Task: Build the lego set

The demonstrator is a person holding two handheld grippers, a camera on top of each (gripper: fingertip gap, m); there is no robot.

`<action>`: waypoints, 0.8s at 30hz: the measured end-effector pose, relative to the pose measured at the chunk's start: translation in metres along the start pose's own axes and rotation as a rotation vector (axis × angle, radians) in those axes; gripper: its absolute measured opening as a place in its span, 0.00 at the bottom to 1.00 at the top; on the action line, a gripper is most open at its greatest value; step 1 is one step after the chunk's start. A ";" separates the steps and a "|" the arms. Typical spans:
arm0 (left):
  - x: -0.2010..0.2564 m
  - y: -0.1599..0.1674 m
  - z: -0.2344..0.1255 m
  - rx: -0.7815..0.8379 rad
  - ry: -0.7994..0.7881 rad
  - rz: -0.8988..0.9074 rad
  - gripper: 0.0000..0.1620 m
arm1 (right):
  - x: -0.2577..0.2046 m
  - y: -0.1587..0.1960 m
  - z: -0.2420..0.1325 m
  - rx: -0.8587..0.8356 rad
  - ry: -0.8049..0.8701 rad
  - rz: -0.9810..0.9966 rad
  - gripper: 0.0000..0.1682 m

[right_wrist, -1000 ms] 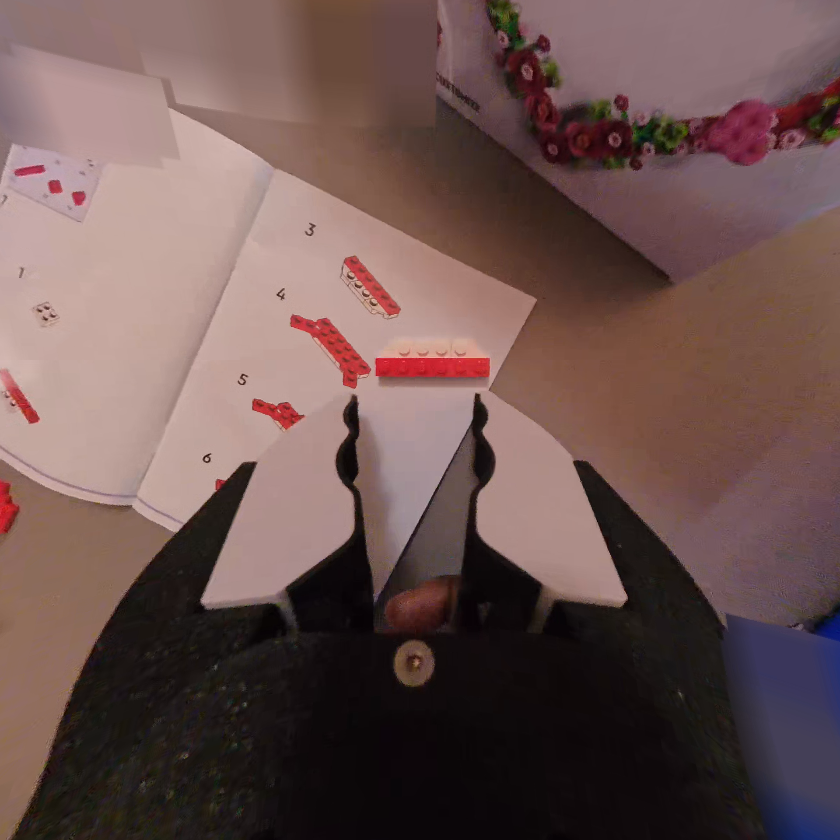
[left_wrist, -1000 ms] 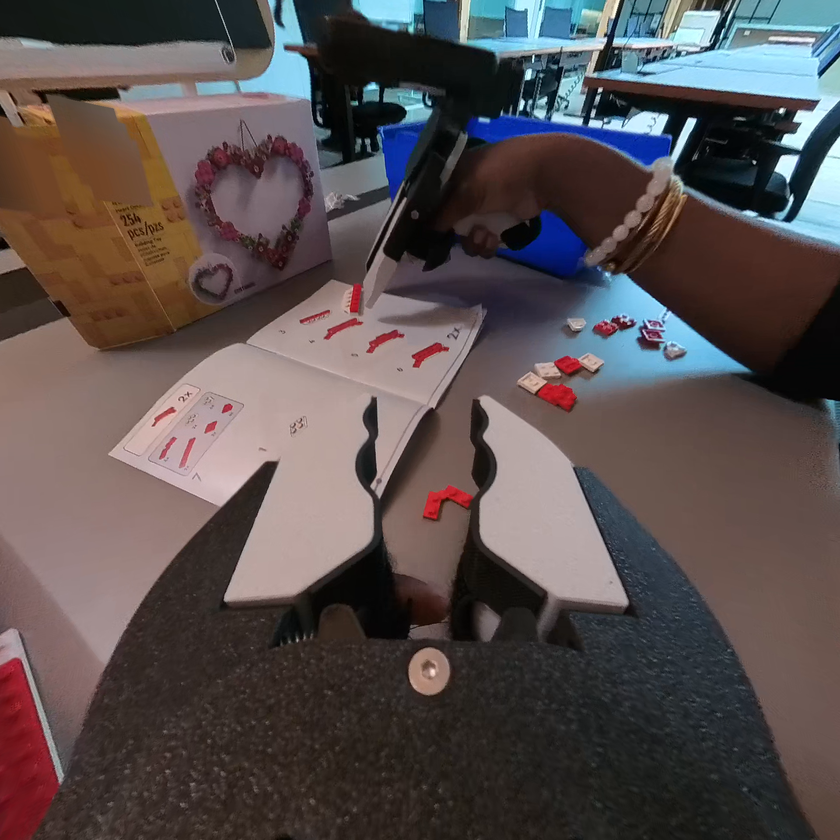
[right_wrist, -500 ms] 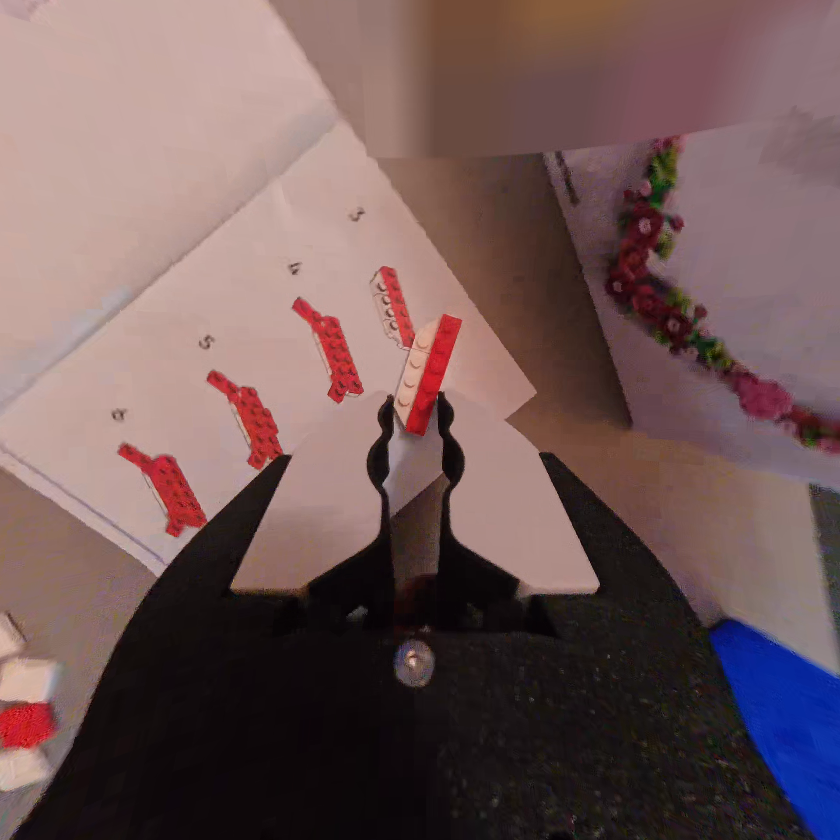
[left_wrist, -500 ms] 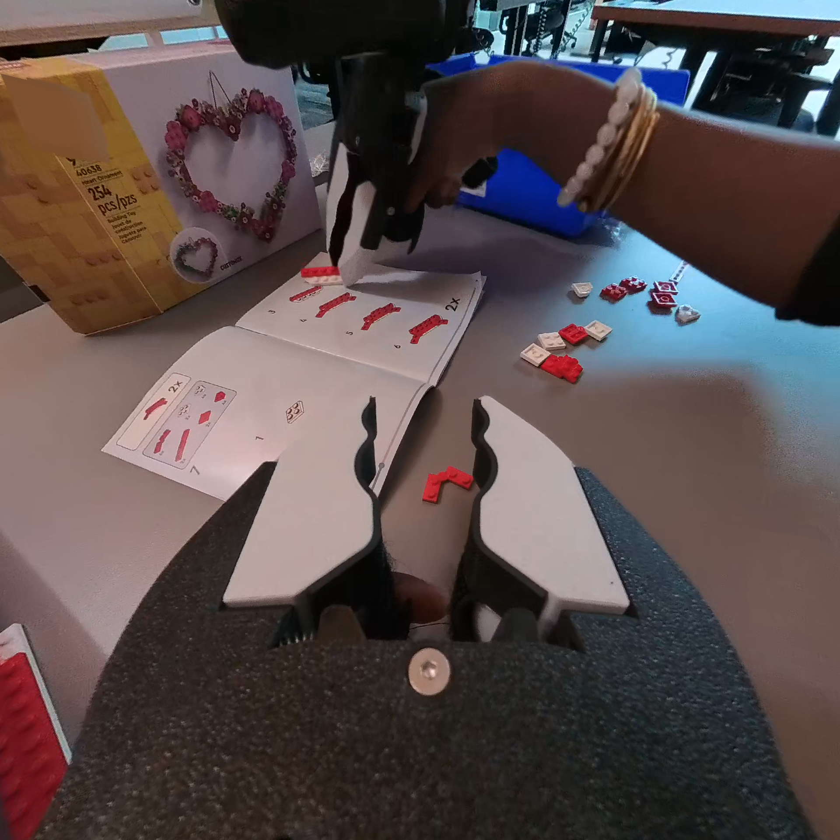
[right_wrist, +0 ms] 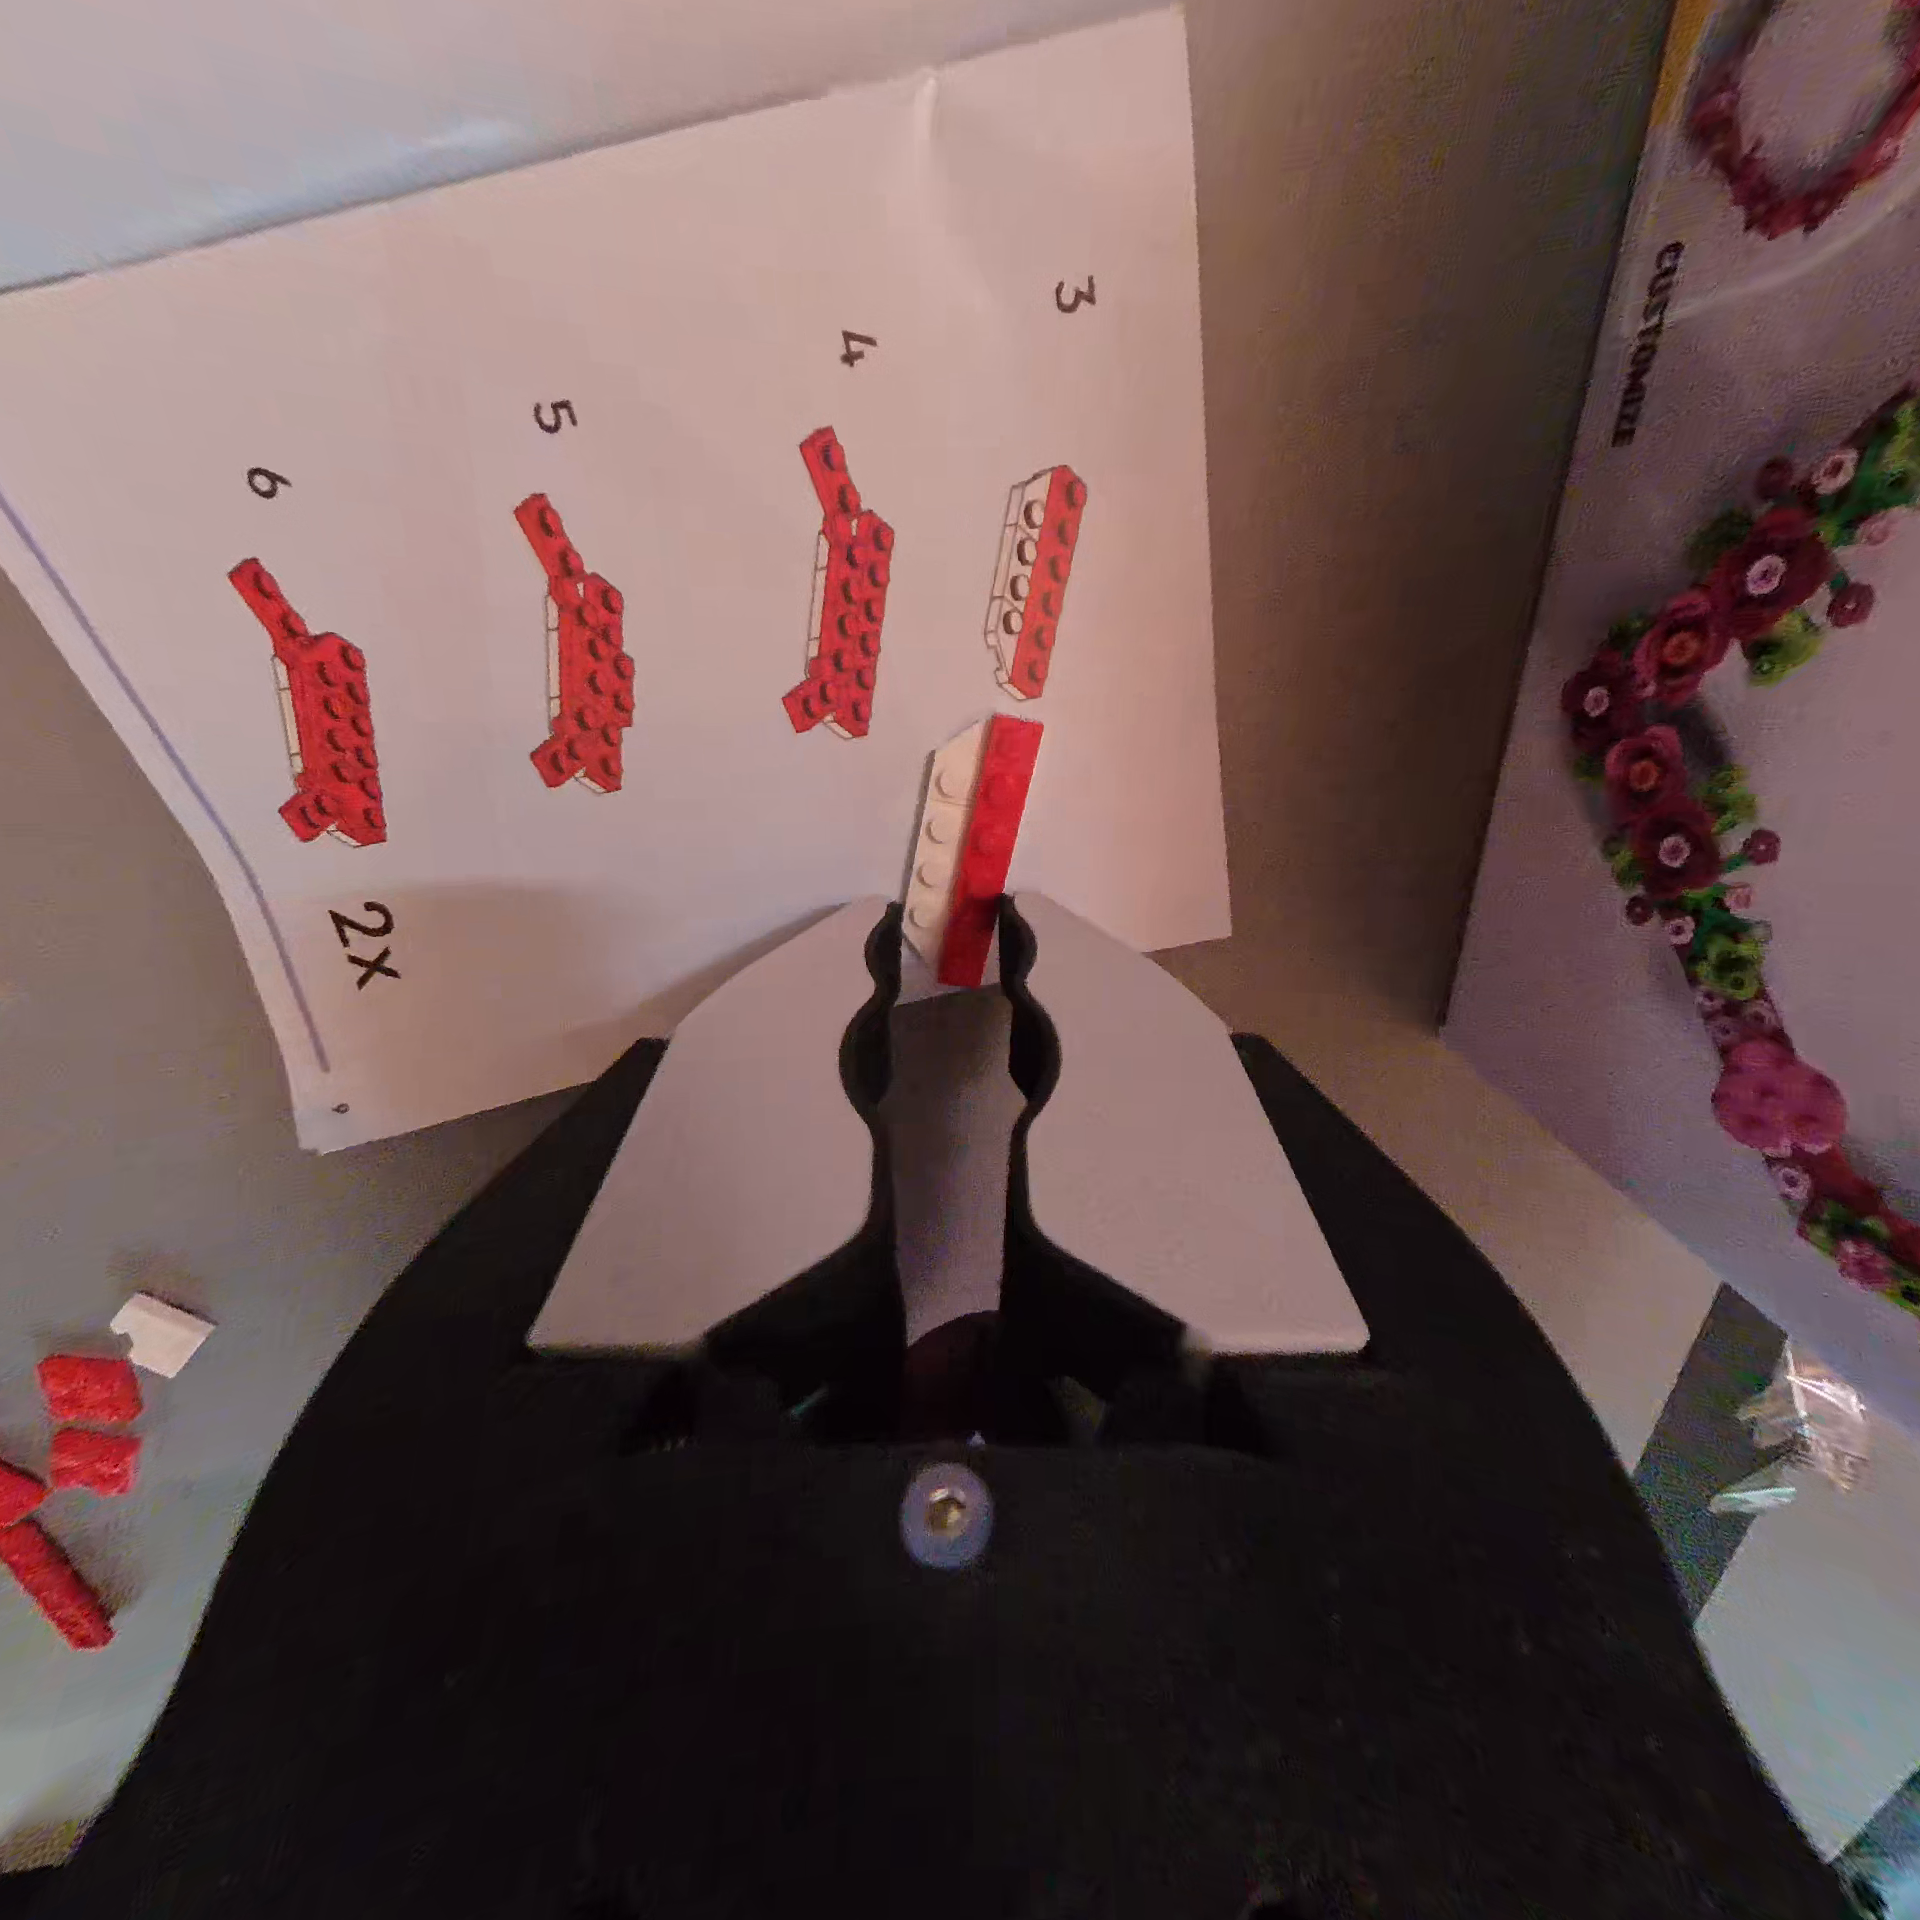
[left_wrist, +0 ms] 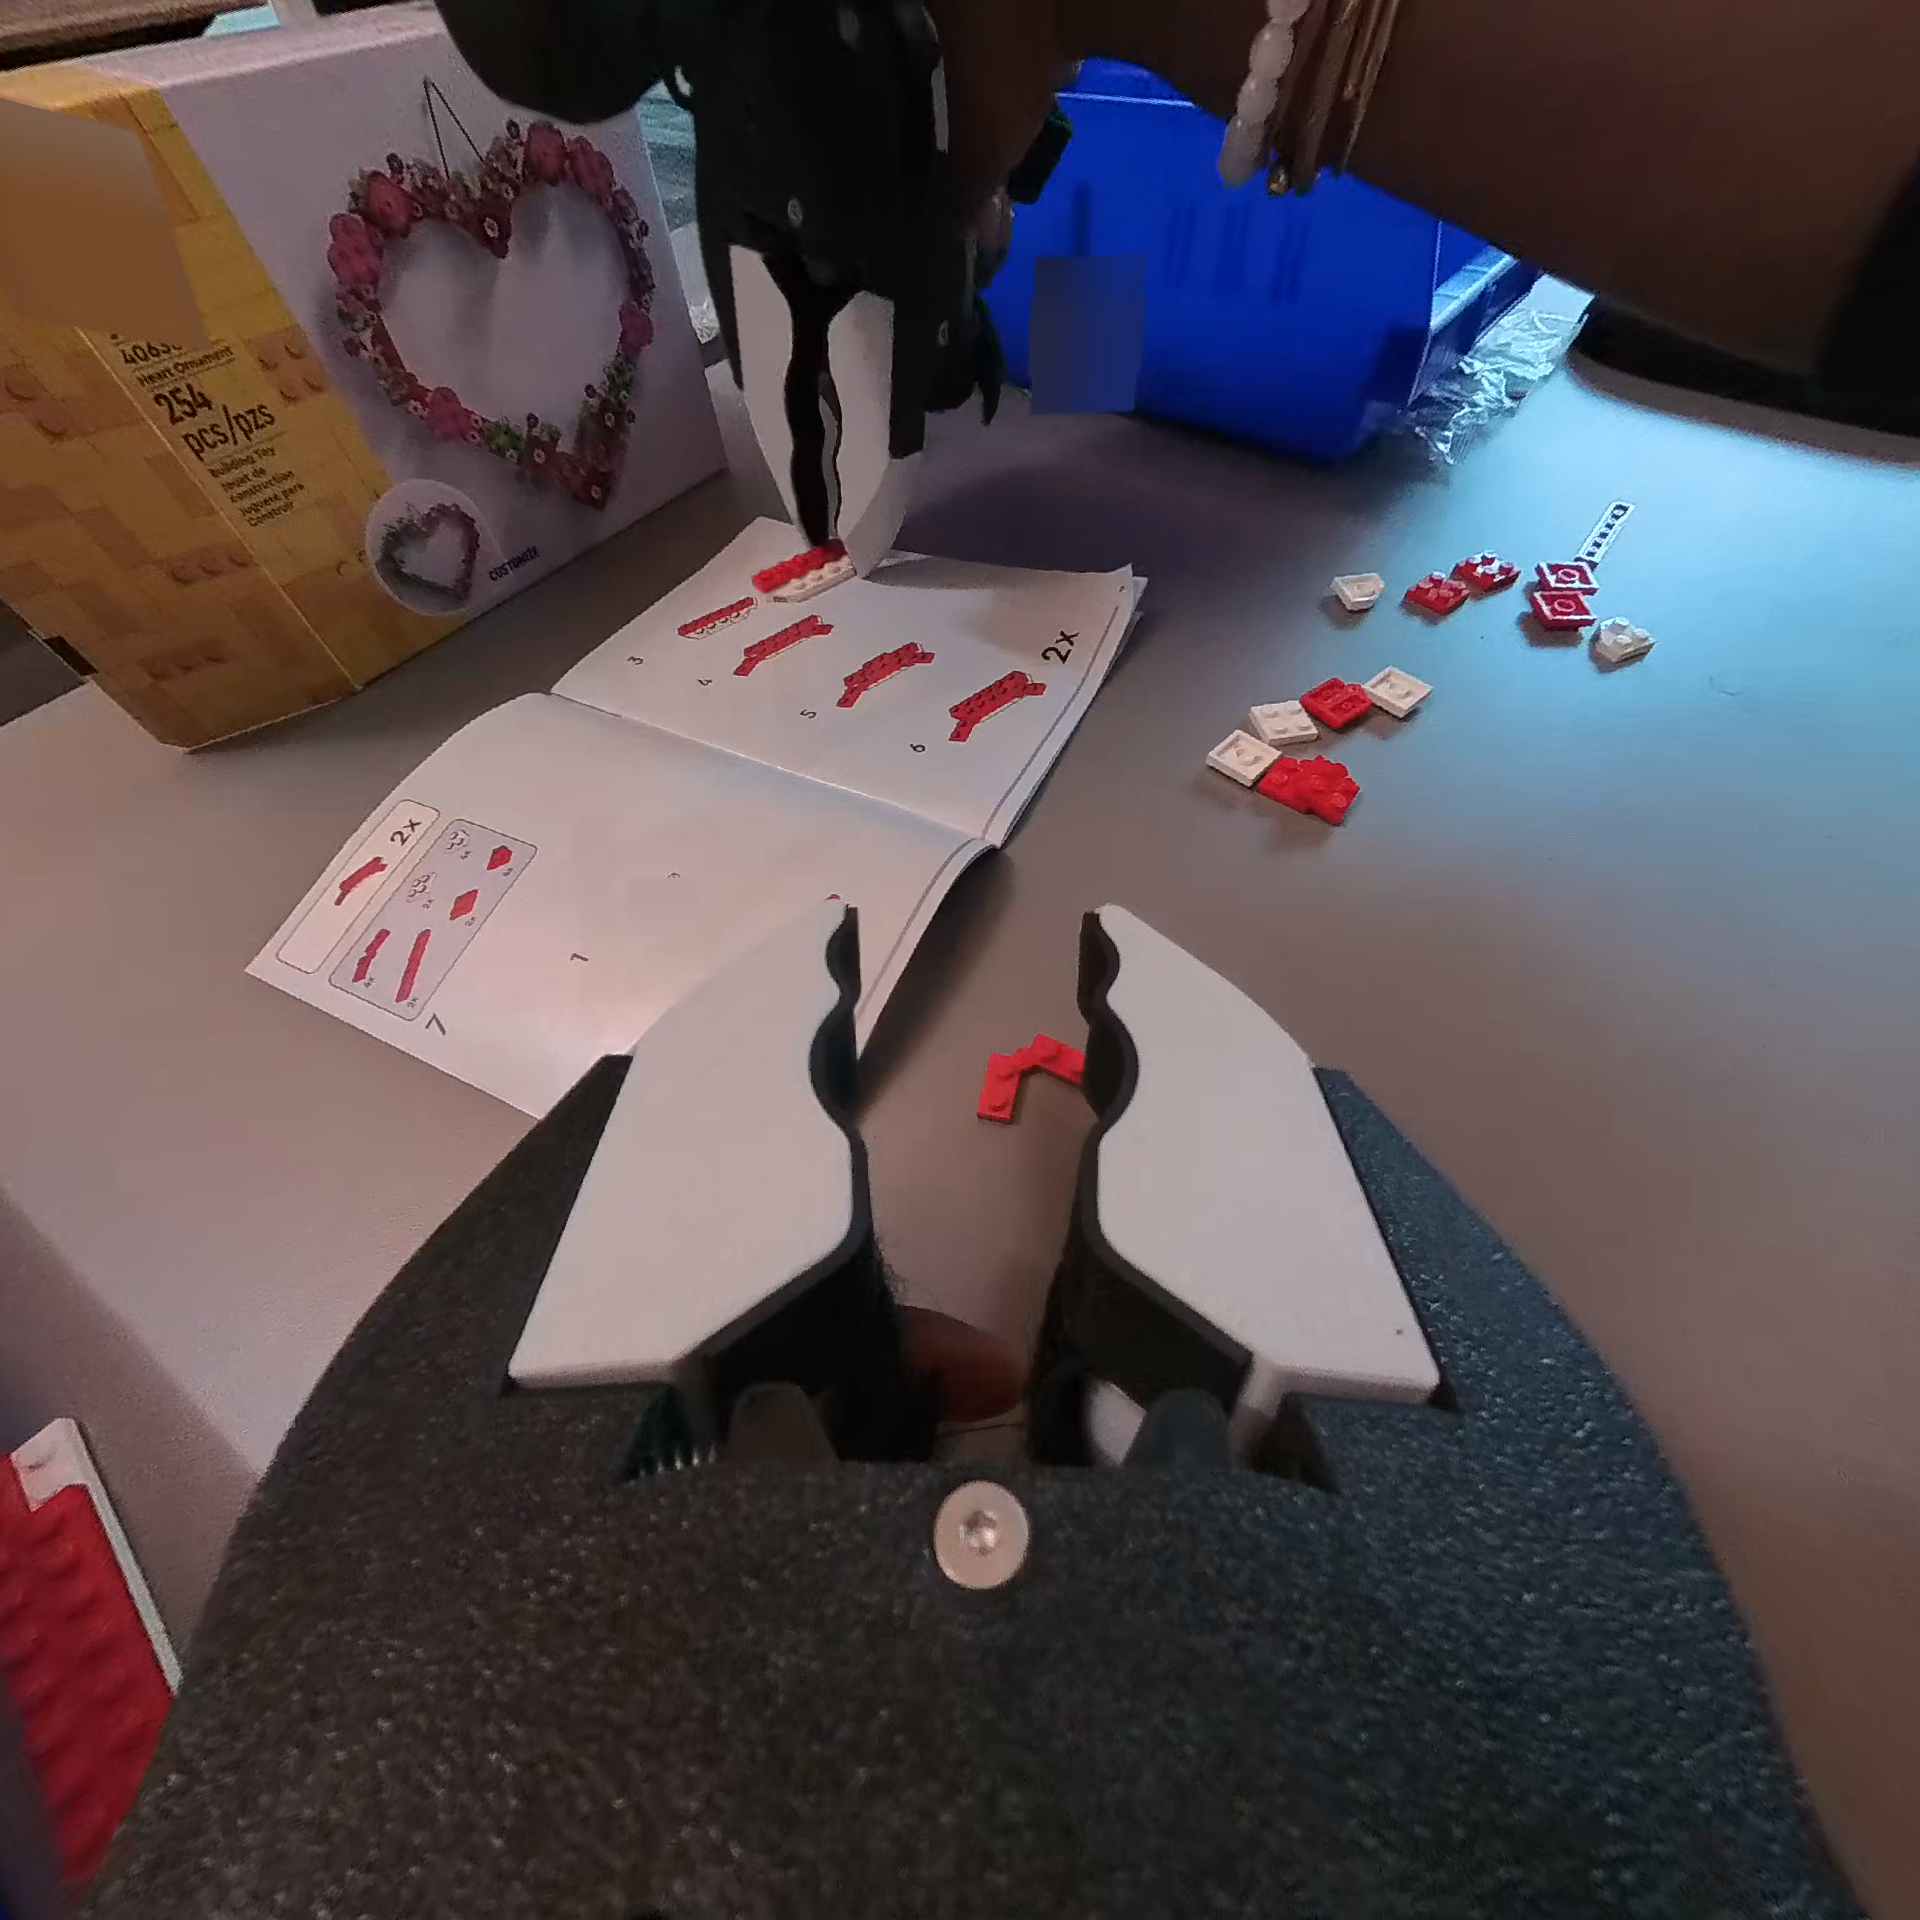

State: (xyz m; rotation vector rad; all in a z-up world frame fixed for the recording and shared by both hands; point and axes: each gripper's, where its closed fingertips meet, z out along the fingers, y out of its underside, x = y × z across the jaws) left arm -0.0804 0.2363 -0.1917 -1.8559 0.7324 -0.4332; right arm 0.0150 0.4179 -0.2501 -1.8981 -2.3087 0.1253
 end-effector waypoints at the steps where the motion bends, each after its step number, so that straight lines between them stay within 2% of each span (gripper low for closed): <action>1: 0.000 0.000 0.000 0.002 0.001 -0.002 0.25 | 0.000 0.001 0.000 -0.004 -0.001 0.019 0.10; 7: 0.000 -0.002 -0.001 0.012 0.000 -0.007 0.25 | 0.003 0.003 -0.004 0.002 0.065 0.032 0.16; 13: -0.002 0.000 0.000 0.001 -0.009 -0.001 0.25 | -0.014 -0.009 -0.021 0.131 0.129 0.092 0.34; 20: -0.002 -0.001 0.000 0.003 -0.018 0.008 0.25 | -0.071 0.010 -0.010 0.160 0.005 0.169 0.31; 24: -0.003 0.000 0.001 0.001 -0.023 0.010 0.24 | -0.083 0.009 -0.005 0.201 -0.007 0.220 0.28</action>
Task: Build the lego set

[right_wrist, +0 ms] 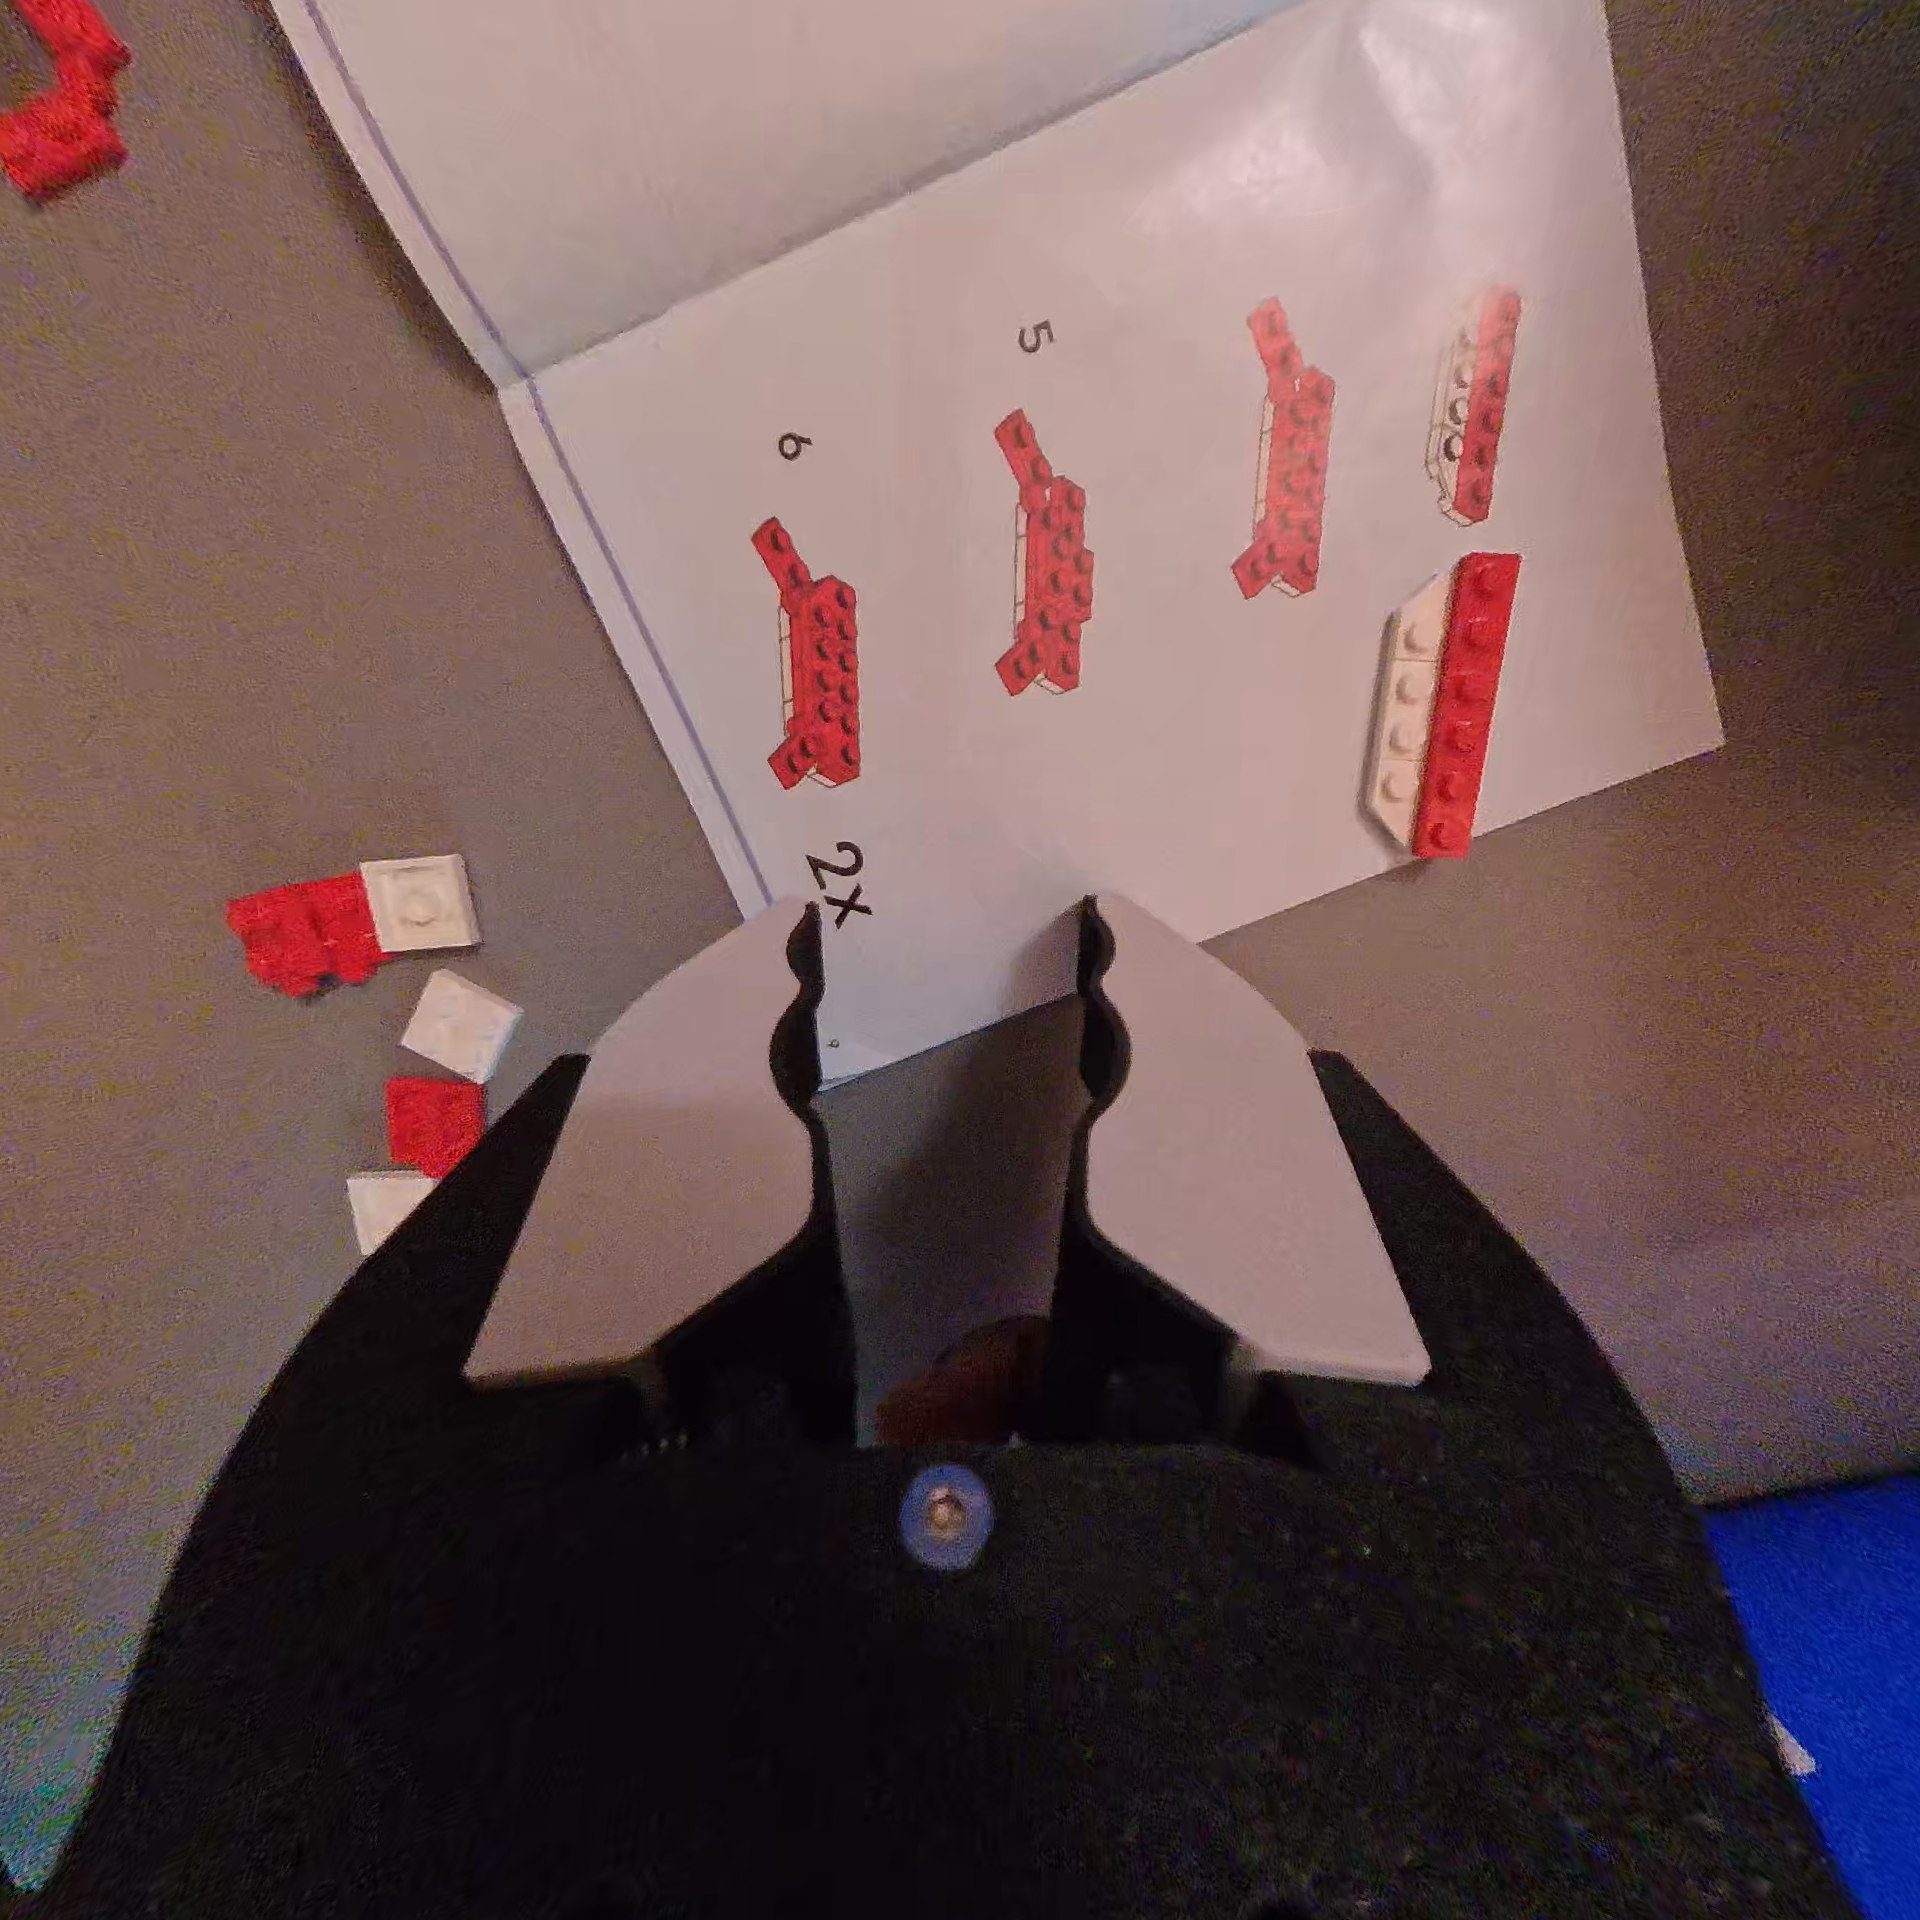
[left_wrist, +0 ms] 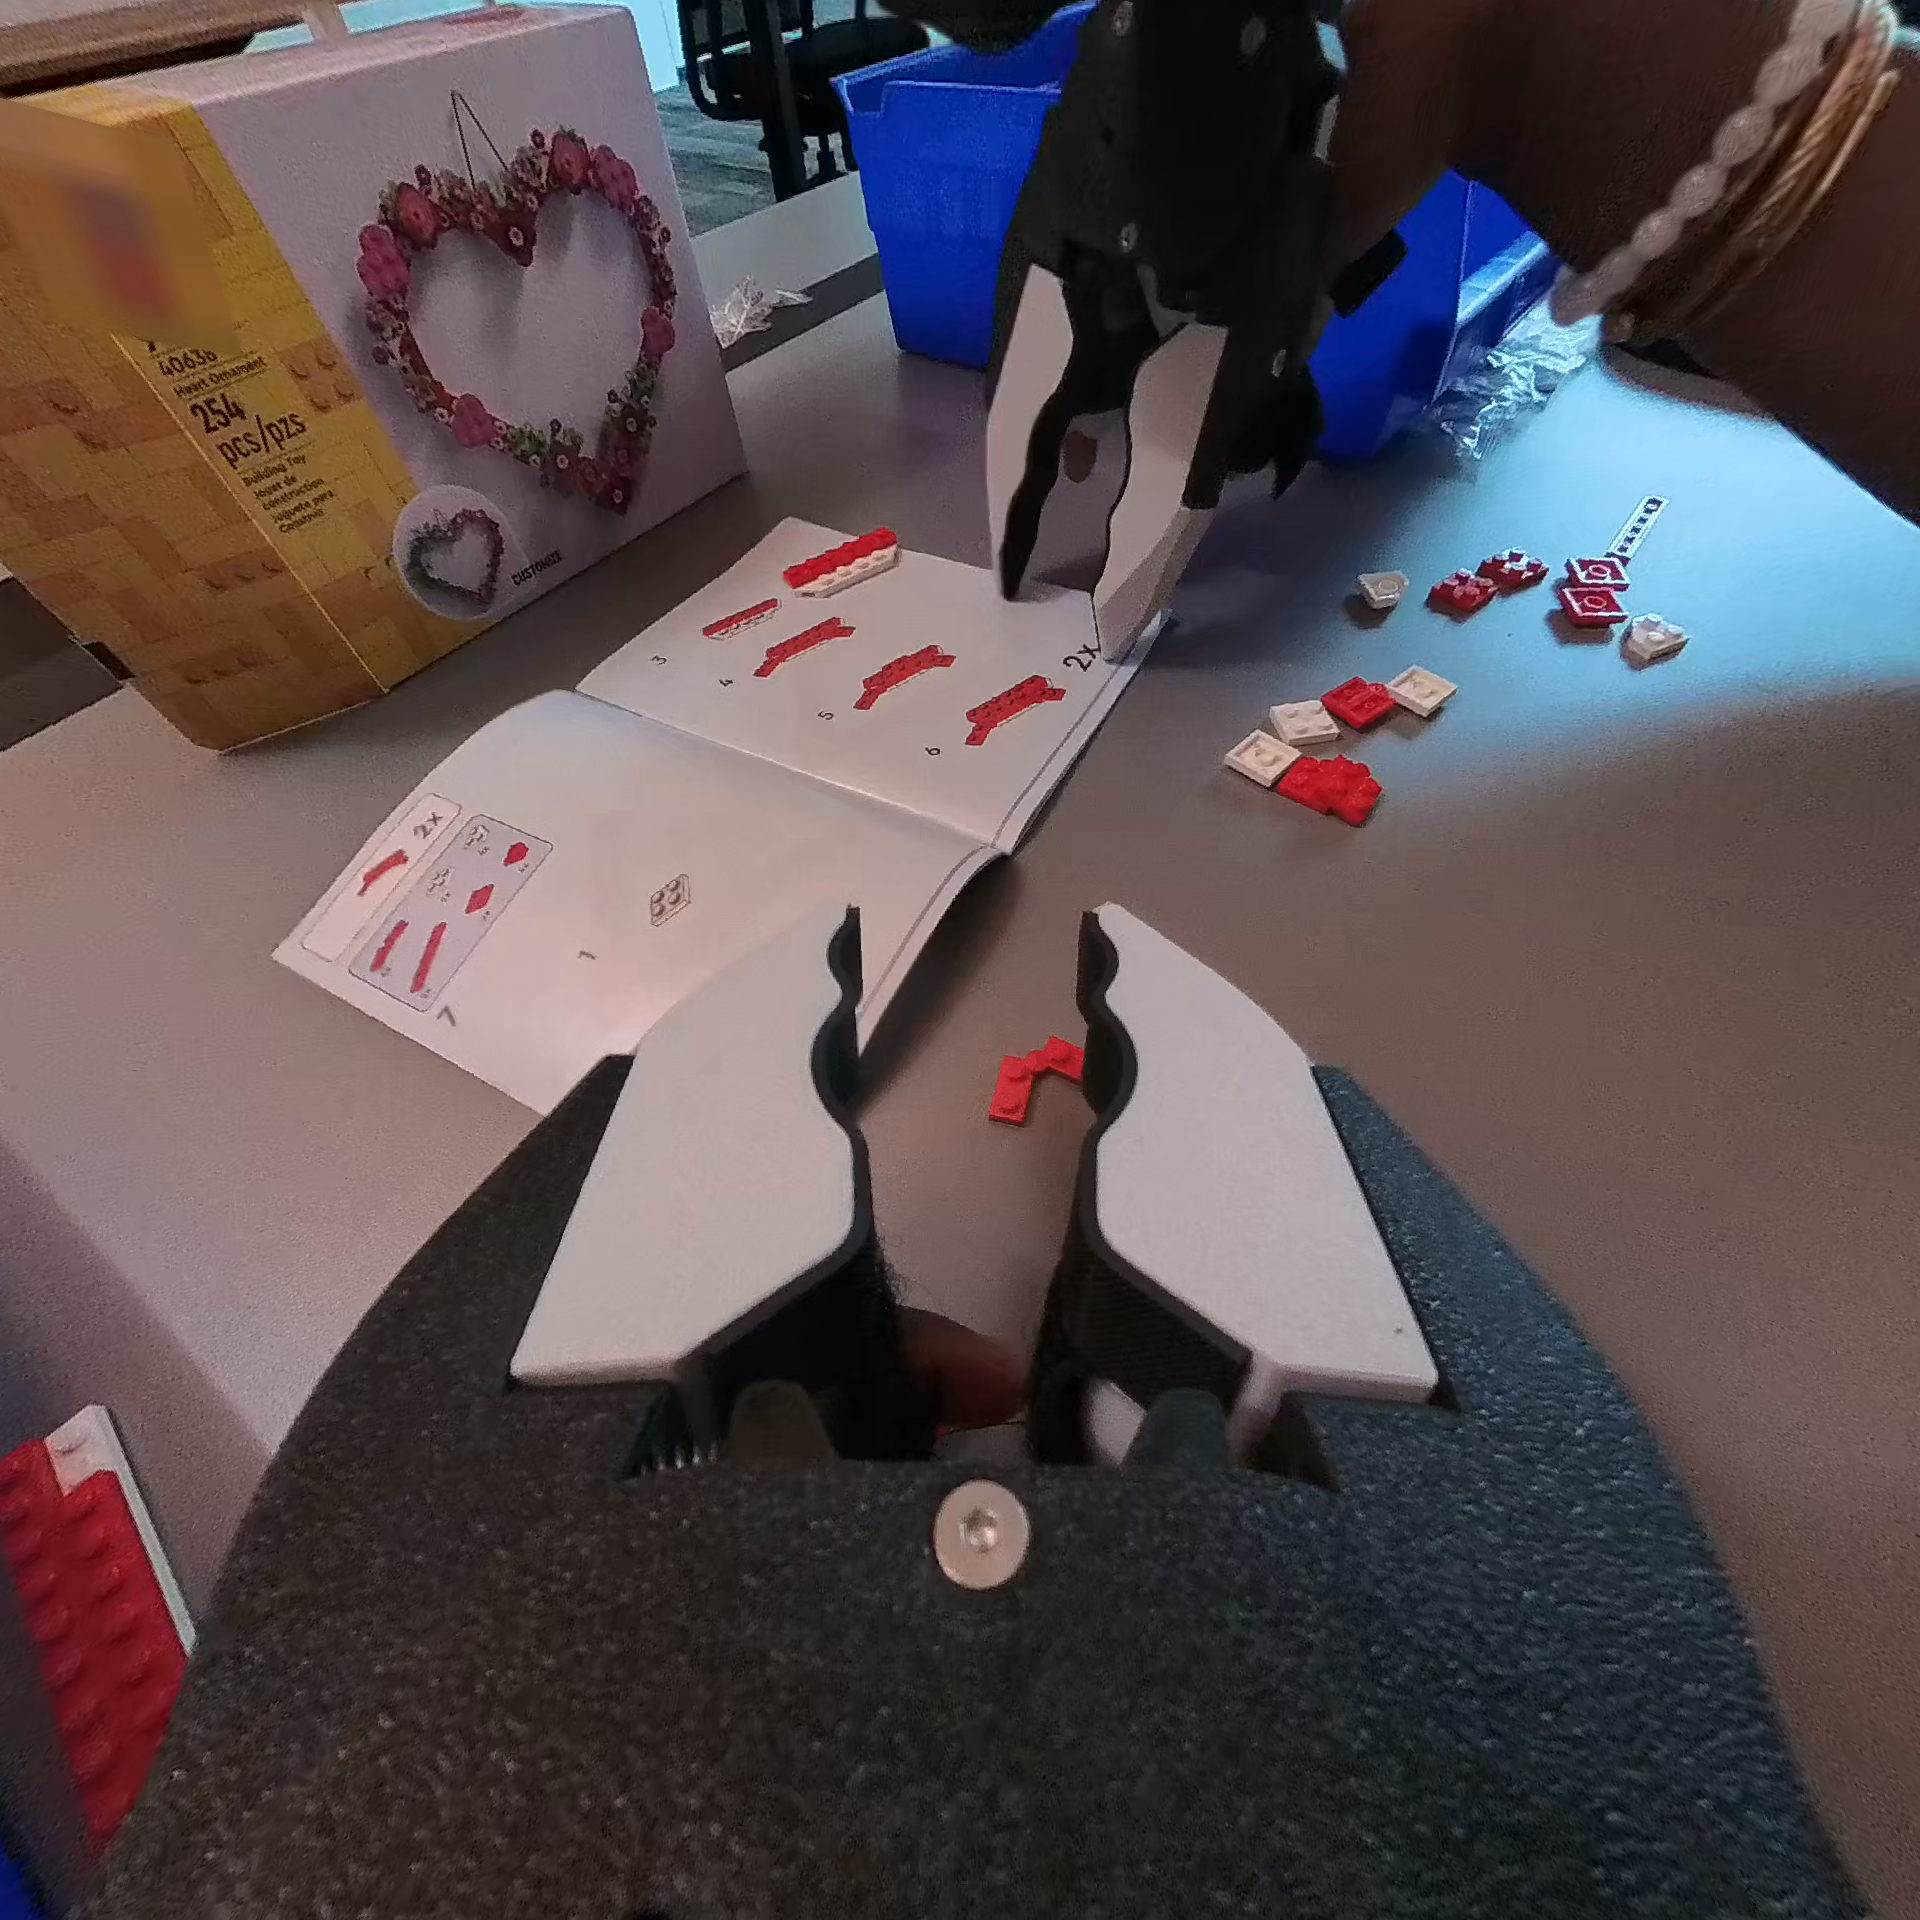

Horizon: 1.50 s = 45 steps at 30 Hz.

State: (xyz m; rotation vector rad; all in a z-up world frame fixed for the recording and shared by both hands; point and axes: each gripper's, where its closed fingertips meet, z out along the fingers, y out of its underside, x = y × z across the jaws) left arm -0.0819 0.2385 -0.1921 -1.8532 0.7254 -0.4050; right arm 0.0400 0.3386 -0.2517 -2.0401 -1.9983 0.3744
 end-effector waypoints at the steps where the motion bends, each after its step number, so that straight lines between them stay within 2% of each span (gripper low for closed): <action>1: 0.000 0.000 0.000 -0.002 -0.001 -0.001 0.24 | -0.004 0.000 0.000 0.004 0.001 0.004 0.27; 5: 0.000 0.000 0.000 0.002 -0.002 -0.002 0.24 | 0.001 -0.008 -0.008 0.033 0.084 -0.046 0.28; 8: 0.001 -0.001 0.000 0.008 0.008 -0.012 0.24 | 0.035 -0.024 -0.019 0.132 0.209 0.020 0.25; 10: 0.001 -0.001 -0.001 0.012 0.015 -0.019 0.24 | 0.060 -0.018 -0.018 0.098 0.267 0.094 0.23; 13: 0.001 -0.002 -0.001 0.017 0.022 -0.024 0.24 | 0.076 -0.016 -0.008 0.082 0.259 0.120 0.20; 18: 0.003 -0.002 -0.002 0.019 0.033 -0.027 0.24 | 0.077 -0.024 0.004 0.099 0.195 0.096 0.15; 19: 0.003 -0.003 -0.002 0.019 0.037 -0.029 0.24 | 0.076 -0.024 0.005 0.098 0.195 0.091 0.10; 21: 0.005 -0.003 -0.002 0.022 0.046 -0.028 0.25 | 0.074 -0.023 0.004 0.081 0.204 0.077 0.10; 25: 0.008 -0.005 -0.003 0.029 0.065 -0.014 0.25 | 0.044 -0.035 -0.007 0.139 0.165 0.047 0.10; 29: 0.028 -0.006 -0.002 0.033 0.167 0.016 0.26 | -0.039 -0.039 -0.026 0.222 0.040 -0.102 0.09; 32: 0.059 -0.002 0.000 0.006 0.306 0.072 0.28 | -0.112 -0.030 -0.021 0.229 -0.040 -0.264 0.10; 34: 0.079 0.003 0.003 -0.019 0.374 0.137 0.31 | -0.144 -0.021 -0.012 0.192 -0.036 -0.344 0.10; 39: 0.109 0.019 0.009 -0.084 0.434 0.259 0.35 | -0.175 -0.026 -0.006 0.250 -0.034 -0.345 0.10; 45: 0.116 0.018 0.011 -0.076 0.450 0.298 0.26 | -0.177 -0.036 -0.011 0.303 -0.021 -0.347 0.10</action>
